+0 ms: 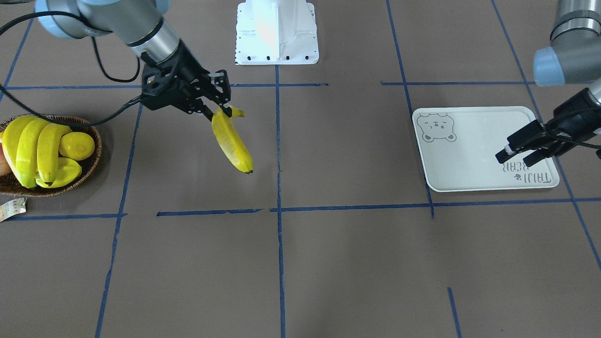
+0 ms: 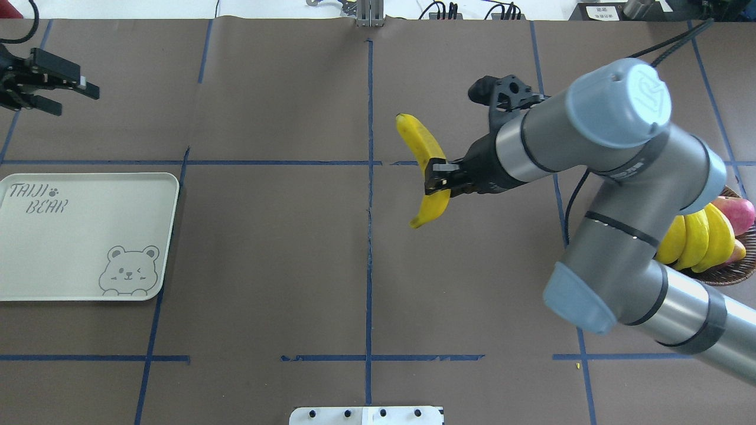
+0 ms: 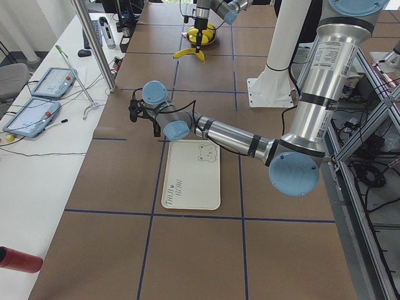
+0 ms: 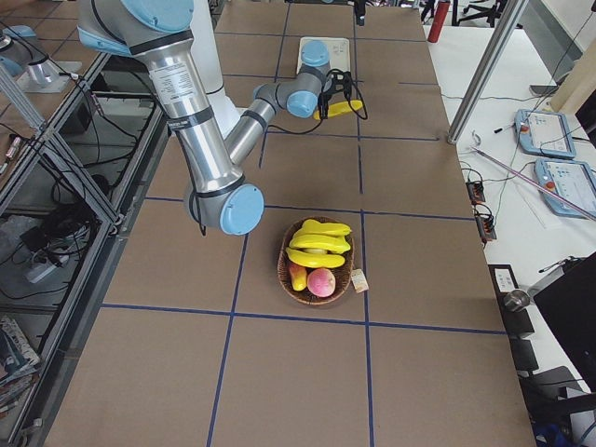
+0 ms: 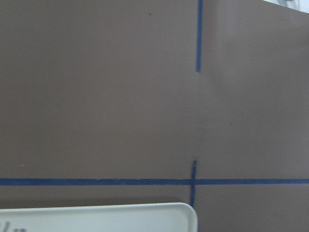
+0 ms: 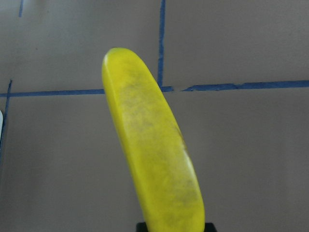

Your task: Transfer all bananas from basket to plate

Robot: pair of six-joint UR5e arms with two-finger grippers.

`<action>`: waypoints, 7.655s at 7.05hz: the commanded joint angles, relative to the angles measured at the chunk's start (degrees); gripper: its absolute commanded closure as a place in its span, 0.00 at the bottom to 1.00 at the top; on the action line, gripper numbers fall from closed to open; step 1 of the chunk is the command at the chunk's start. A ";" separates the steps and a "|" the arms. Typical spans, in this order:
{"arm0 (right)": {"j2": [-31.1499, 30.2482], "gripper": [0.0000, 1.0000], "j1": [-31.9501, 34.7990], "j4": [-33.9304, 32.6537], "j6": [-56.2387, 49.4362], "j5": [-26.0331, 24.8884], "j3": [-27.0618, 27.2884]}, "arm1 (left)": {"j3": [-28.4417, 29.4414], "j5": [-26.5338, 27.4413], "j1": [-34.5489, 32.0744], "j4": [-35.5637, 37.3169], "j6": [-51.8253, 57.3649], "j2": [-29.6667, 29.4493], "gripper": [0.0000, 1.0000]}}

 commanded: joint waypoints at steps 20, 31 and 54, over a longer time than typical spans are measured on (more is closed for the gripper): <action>8.64 0.00 -7.88 -4.71 7.15 -8.52 1.29 | -2.30 28.58 32.49 -20.17 -48.06 -17.14 1.00; 3.02 0.00 -4.80 -7.61 7.06 -7.82 7.27 | -3.10 16.36 10.26 -9.45 -1.16 23.71 1.00; -28.98 0.01 16.20 -7.88 -31.16 5.19 5.17 | 0.69 7.48 -2.41 -5.93 15.49 20.48 0.00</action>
